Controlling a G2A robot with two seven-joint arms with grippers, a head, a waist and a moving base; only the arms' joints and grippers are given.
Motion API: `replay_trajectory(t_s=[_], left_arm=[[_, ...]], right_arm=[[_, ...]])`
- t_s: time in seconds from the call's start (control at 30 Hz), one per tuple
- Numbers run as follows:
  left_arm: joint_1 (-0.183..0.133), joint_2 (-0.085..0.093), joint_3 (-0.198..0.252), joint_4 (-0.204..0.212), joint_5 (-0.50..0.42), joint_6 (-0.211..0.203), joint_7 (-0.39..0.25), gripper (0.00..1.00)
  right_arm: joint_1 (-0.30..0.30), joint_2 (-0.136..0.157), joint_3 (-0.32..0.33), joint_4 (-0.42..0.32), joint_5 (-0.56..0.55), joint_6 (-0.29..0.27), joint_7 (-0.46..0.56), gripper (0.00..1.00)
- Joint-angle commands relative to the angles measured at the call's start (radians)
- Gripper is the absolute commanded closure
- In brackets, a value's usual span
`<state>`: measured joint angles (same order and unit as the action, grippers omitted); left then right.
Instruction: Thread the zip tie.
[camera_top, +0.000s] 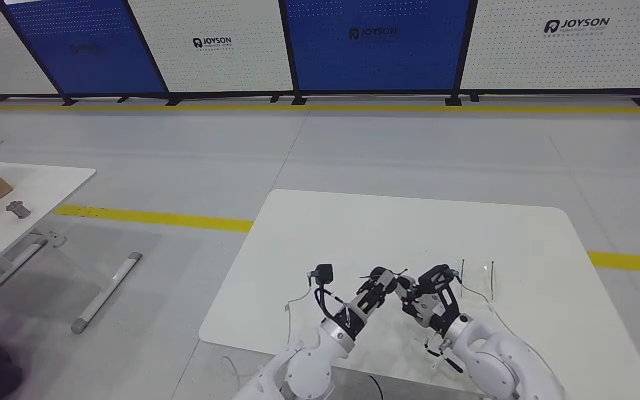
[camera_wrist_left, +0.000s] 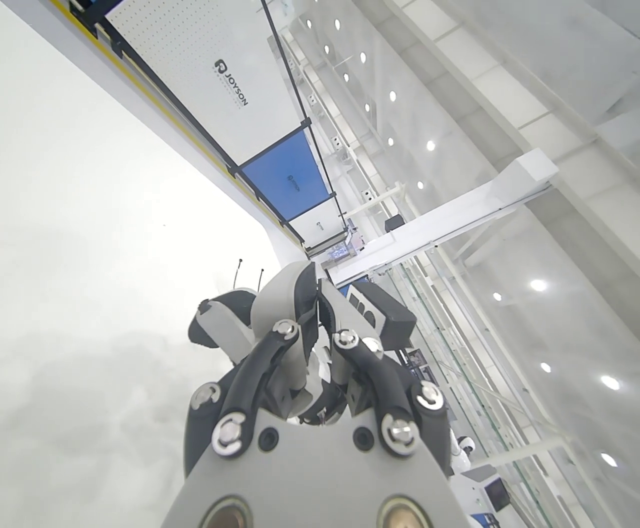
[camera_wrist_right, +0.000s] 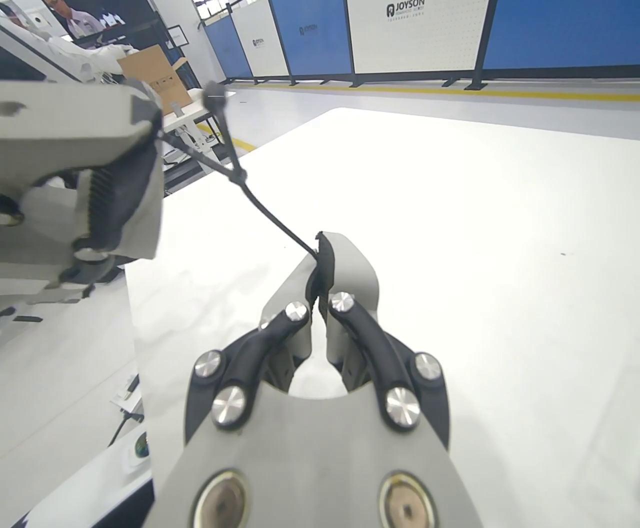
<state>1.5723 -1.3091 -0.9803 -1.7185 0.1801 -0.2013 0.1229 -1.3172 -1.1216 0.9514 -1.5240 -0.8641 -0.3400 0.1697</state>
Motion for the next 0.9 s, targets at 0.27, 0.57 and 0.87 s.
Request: replay_trajectory(t_s=[0.27, 0.57, 0.87], left_arm=[[0.022, 0.005, -0.015, -0.026, -0.002, -0.02, -0.008, 1.0], [0.007, 0.003, -0.016, -0.001, 0.003, 0.01, 0.018, 1.0], [-0.034, -0.009, -0.003, 0.033, -0.055, 0.039, 0.027, 1.0]], right_arm=[[0.014, -0.002, -0.014, 0.016, 0.0, 0.0, 0.001, 1.0], [0.011, -0.005, 0.003, 0.022, 0.039, 0.0, -0.036, 0.0], [-0.093, 0.024, 0.154, -0.036, 0.162, 0.0, -0.181, 0.0]])
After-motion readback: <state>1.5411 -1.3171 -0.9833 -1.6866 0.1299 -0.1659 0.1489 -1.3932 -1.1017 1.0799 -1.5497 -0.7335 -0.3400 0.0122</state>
